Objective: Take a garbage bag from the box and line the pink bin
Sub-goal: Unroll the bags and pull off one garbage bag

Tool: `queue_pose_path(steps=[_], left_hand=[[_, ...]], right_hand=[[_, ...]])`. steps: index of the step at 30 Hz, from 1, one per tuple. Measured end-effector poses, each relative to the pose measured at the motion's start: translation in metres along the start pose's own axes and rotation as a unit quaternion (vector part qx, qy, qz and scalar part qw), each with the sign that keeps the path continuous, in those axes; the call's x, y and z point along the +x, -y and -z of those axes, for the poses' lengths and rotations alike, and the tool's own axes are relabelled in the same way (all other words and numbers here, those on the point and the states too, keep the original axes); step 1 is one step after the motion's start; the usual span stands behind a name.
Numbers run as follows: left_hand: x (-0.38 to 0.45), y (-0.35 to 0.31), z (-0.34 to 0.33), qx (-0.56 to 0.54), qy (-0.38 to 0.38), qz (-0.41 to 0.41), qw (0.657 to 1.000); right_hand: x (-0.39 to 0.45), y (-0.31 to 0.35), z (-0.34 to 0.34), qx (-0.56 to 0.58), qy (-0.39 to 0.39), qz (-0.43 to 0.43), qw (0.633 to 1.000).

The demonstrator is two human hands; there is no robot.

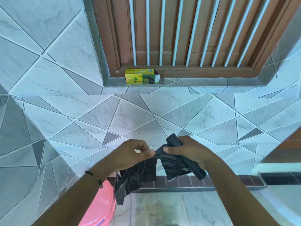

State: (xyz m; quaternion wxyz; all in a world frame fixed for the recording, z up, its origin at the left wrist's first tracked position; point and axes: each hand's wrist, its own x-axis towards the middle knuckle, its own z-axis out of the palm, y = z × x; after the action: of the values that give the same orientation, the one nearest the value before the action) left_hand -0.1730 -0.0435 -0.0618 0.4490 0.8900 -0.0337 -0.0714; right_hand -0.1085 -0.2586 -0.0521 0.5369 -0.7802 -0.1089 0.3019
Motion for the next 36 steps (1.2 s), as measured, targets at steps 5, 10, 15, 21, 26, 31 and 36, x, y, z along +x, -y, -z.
queue_pose_path(steps=[5, 10, 15, 21, 26, 31, 36], left_hand=[[0.003, -0.002, 0.001, -0.115, -0.007, 0.028, 0.993], [-0.002, -0.002, 0.002, -0.157, 0.050, 0.035, 0.986], [0.002, -0.005, 0.005, -0.118, 0.056, 0.045, 0.990], [0.005, -0.012, 0.013, -0.090, 0.092, 0.032, 0.991], [0.003, -0.015, 0.016, -0.084, 0.153, 0.010, 0.985], [0.006, -0.020, 0.025, -0.026, 0.157, 0.016, 0.987], [0.004, -0.020, 0.039, 0.063, 0.122, 0.023, 0.990]], right_hand=[[-0.002, 0.002, 0.002, 0.031, -0.028, 0.043, 0.998], [-0.006, 0.004, 0.003, 0.059, -0.060, 0.066, 0.994], [-0.008, 0.008, 0.000, 0.022, -0.116, 0.087, 0.989], [-0.008, 0.014, 0.005, -0.003, -0.121, 0.101, 0.988], [-0.010, 0.018, 0.004, -0.052, -0.083, 0.111, 0.989], [-0.008, 0.030, 0.009, -0.111, -0.068, 0.124, 0.984], [-0.014, 0.034, 0.033, -0.151, -0.047, 0.117, 0.980]])
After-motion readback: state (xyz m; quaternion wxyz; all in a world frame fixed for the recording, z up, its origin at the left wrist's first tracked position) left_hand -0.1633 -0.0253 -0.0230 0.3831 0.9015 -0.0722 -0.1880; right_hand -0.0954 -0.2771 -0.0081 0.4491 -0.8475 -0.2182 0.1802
